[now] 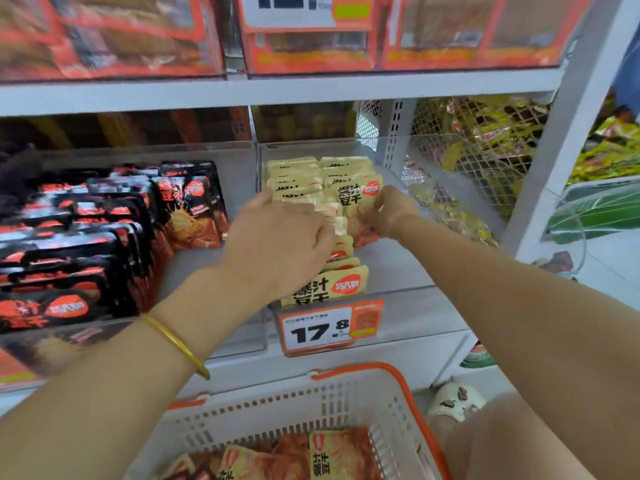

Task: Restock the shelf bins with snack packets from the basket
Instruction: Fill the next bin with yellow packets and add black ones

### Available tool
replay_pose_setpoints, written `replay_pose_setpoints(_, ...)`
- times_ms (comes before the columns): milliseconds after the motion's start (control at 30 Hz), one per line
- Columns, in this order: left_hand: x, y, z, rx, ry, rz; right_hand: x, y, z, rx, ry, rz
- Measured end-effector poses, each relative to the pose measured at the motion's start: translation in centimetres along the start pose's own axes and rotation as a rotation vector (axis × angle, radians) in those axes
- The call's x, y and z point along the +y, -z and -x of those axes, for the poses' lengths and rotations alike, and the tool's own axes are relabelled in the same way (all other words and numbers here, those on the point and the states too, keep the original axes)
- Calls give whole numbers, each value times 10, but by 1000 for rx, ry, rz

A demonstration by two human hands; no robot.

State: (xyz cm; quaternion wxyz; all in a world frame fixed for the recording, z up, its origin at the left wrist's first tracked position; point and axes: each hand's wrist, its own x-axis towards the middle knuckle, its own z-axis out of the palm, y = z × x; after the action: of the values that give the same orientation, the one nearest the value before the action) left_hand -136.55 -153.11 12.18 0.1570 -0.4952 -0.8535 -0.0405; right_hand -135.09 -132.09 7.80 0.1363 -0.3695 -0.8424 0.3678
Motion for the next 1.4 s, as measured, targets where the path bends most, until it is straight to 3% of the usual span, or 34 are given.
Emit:
replay_pose_setpoints(267,-1,-2,0,30,44,68,-9,-7,8,-43,-67,-35)
replay_pose_setpoints(367,-1,2,1,73,28,151,-16,6,19,-38,-61,85)
replay_pose_setpoints(433,0,13,10,186,7,236,-25,28,41,49,34,116)
replay_pose_setpoints(500,5,24,37,402,-11,354,-30,52,88,94,196,32)
replay_pose_setpoints(600,20,14,98,520,-63,498,-23,72,176,-97,319,-139)
replay_pose_setpoints(667,30,-19,134,362,-61,507,-5,49,207,-359,278,-47)
replay_pose_setpoints(833,40,-123,188,-329,-17,446,72,-86,197,-852,172,678)
replay_pose_setpoints(933,42,-144,198,-483,8,434,161,-164,190,-1024,60,779)
replay_pose_setpoints(1033,39,-149,200,-447,34,458,229,-214,201,-885,-74,679)
replay_pose_setpoints(1167,20,-161,209,-500,119,450,240,-243,205,-663,28,757)
replay_pose_setpoints(1400,5,-166,222,-609,241,493,246,-265,208,-603,80,972)
